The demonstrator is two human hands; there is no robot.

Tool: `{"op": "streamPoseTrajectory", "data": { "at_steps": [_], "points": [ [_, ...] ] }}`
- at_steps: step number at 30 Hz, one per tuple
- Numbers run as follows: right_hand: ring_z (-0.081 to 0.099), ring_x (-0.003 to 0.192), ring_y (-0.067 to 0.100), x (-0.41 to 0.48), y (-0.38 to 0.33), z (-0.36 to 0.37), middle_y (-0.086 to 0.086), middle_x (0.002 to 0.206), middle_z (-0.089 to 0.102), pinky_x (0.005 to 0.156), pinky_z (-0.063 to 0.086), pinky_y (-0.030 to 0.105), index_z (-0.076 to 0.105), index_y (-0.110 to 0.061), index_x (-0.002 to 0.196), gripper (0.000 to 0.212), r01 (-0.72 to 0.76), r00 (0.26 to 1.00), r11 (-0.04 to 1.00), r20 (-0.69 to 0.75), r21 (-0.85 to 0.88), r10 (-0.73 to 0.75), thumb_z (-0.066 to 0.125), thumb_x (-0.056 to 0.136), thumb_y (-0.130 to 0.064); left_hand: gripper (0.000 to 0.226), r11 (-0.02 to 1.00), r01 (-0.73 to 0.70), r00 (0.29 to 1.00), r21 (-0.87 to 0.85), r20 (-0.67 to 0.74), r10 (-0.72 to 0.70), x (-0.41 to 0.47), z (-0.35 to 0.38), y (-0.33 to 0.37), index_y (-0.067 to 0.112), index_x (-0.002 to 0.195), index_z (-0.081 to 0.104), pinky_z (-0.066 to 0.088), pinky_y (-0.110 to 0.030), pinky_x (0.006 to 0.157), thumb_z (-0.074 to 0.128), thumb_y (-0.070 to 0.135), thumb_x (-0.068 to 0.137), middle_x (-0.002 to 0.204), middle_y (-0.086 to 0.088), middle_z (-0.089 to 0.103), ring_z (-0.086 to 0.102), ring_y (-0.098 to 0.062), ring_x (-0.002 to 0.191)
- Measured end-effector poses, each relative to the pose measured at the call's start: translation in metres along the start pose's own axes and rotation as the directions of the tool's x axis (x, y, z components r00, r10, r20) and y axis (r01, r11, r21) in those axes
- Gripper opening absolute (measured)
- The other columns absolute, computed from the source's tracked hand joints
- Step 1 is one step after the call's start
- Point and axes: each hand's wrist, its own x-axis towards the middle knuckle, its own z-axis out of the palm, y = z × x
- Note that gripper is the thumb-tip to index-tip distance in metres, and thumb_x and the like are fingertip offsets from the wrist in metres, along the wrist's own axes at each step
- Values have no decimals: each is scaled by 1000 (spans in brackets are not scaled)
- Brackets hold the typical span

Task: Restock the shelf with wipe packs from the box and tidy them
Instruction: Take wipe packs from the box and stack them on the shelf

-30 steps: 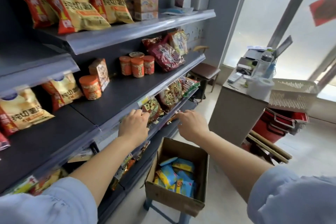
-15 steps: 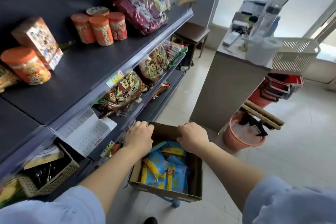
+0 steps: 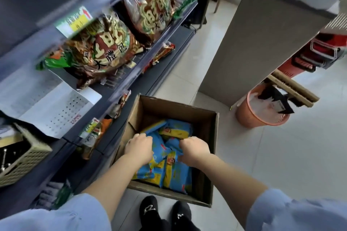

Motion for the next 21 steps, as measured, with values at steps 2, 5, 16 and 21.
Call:
{"op": "streamPoseTrajectory", "data": {
  "at_steps": [2,5,16,21],
  "points": [
    [56,106,29,12,4,16,7,108,62,76,46,36,61,-12,104,36,-8,999,1000,43,-7,8,65,86,-42,46,999,32,995,-9,94,-31,17,16,0,13,126,51,41,-39,100,57,42,92,129,-7,48,42,-27,126],
    [60,105,28,25,8,32,5,109,62,76,50,36,59,-14,110,46,-45,991,999,126,-25,48,71,80,-46,63,990,118,978,-82,181,-102,39,37,-2,7,138,39,38,-41,106,55,47,92,141,-12,40,38,-30,131],
    [61,107,32,50,14,33,11,116,62,81,51,35,53,-10,114,40,-270,963,911,63,312,264,68,81,-28,117,940,257,954,-222,211,-212,55,52,-2,8,142,35,39,-36,105,74,74,54,143,-13,41,42,-29,131],
    [57,113,31,52,19,27,8,121,62,89,46,34,57,-13,116,34,-327,908,705,3,629,419,63,87,-30,74,815,290,951,-501,242,-190,47,44,-15,7,138,44,43,-33,101,68,50,82,140,-9,49,50,-25,124]
  ]
}}
